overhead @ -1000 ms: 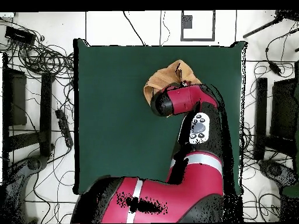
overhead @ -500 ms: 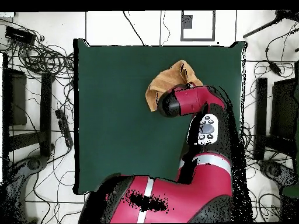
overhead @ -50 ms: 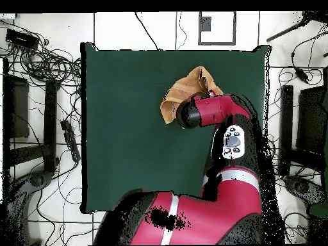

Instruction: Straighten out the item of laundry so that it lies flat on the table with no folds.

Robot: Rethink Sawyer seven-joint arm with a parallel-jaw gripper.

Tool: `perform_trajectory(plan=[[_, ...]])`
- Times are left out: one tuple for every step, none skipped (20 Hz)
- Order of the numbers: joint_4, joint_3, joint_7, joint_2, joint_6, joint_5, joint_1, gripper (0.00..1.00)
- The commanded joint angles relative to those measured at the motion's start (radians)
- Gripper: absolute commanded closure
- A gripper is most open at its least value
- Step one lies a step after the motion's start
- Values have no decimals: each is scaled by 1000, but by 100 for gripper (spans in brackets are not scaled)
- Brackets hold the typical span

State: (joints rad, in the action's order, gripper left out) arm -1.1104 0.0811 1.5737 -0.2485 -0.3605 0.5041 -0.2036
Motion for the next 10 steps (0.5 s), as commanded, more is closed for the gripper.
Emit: perform_trajectory(plan=[[-149, -298, -60, -5, -95, -104, -128, 100], [-163, -327, -70, -3, -116, -121, -152, 100], [-174, -354, -77, -1, -146, -142, -173, 100], [-180, -363, -75, -4, -166, -154, -179, 100], [-185, -371, -73, -8, -185, -166, -186, 100], [-183, -374, -68, -14, -208, -178, -187, 100], [-189, -374, -61, -21, -235, -191, -188, 100], [-198, -377, -53, -27, -259, -205, -191, 100], [-206, -386, -47, -30, -292, -224, -199, 100], [-219, -400, -45, -31, -322, -245, -211, 100]])
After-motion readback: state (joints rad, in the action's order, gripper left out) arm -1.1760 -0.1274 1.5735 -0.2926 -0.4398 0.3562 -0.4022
